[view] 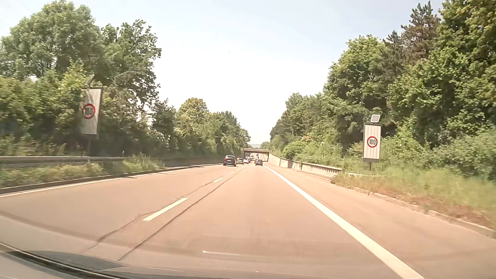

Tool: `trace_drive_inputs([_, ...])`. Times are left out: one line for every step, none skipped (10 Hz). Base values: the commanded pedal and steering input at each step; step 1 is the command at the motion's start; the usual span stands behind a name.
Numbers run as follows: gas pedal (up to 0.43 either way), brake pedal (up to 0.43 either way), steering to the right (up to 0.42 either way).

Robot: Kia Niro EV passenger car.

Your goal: Follow the waypoints while adhering to traffic rules and regulations

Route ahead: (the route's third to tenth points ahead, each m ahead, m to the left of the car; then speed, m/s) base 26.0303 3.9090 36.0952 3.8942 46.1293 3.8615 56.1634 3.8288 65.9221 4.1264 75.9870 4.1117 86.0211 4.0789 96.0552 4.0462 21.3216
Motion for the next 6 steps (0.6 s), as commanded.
trace_drive_inputs([0.157,0.0,-0.001])
trace_drive_inputs([0.169,0.0,-0.001])
trace_drive_inputs([0.189,0.0,-0.001])
trace_drive_inputs([0.197,0.0,-0.001])
trace_drive_inputs([0.209,0.0,-0.001])
trace_drive_inputs([0.22,0.0,-0.001])
